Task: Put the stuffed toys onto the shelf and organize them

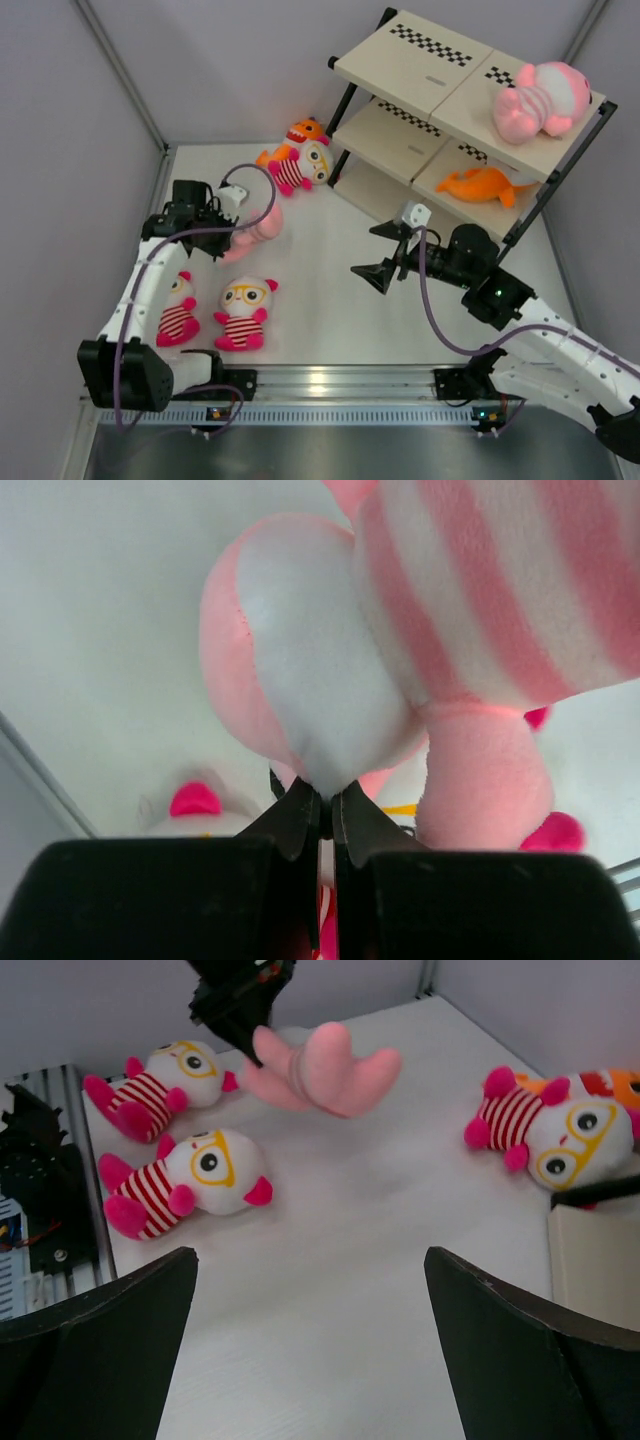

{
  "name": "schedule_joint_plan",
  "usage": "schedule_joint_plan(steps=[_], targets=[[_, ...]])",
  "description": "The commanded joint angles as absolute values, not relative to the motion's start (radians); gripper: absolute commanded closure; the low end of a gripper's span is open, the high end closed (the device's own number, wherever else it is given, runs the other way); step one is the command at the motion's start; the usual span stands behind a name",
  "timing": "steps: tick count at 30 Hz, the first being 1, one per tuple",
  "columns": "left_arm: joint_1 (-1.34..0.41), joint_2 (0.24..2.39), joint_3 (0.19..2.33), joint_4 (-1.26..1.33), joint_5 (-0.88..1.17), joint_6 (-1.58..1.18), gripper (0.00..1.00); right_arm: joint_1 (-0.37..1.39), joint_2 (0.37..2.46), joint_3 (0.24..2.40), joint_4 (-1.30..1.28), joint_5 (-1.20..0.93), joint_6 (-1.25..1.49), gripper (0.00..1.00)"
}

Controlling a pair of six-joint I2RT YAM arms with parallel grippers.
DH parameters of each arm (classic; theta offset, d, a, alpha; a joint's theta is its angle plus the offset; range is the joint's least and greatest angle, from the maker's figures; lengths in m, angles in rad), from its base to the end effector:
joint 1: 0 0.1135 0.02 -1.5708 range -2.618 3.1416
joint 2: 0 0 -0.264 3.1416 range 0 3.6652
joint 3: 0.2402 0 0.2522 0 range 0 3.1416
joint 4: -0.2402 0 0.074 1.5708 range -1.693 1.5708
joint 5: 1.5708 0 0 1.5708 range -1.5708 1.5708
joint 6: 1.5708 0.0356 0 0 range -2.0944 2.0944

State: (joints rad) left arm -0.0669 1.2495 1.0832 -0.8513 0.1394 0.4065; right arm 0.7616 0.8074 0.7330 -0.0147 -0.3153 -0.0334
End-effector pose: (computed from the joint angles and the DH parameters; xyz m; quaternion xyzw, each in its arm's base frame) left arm 0.2447 -0.0214 0.2897 0.2435 0.9284 -0.0200 0.2798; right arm 0.1325 0.1416 0.3363 -0.3798 0.6309 0.3456 0.5816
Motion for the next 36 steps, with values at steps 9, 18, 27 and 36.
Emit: schedule_joint_plan(steps=[9, 18, 27, 36], targets=[[-0.109, 1.039, 1.266, -1.037, 0.758, 0.598, 1.00, 0.758, 1.101, 1.196, -0.061, -0.778, -0.348, 0.07], [-0.146, 1.043, 1.287, -1.043, 0.756, 0.595, 1.00, 0.842, 1.325, 1.477, -0.393, -0.708, -0.580, 0.05], [-0.156, 1.058, 1.301, -1.042, 0.749, 0.581, 1.00, 0.917, 1.436, 1.508, -0.479, -0.529, -0.655, 0.22], [-0.158, 1.095, 1.353, -1.040, 0.623, 0.530, 0.38, 0.936, 1.283, 1.399, -0.278, -0.373, -0.523, 1.00]])
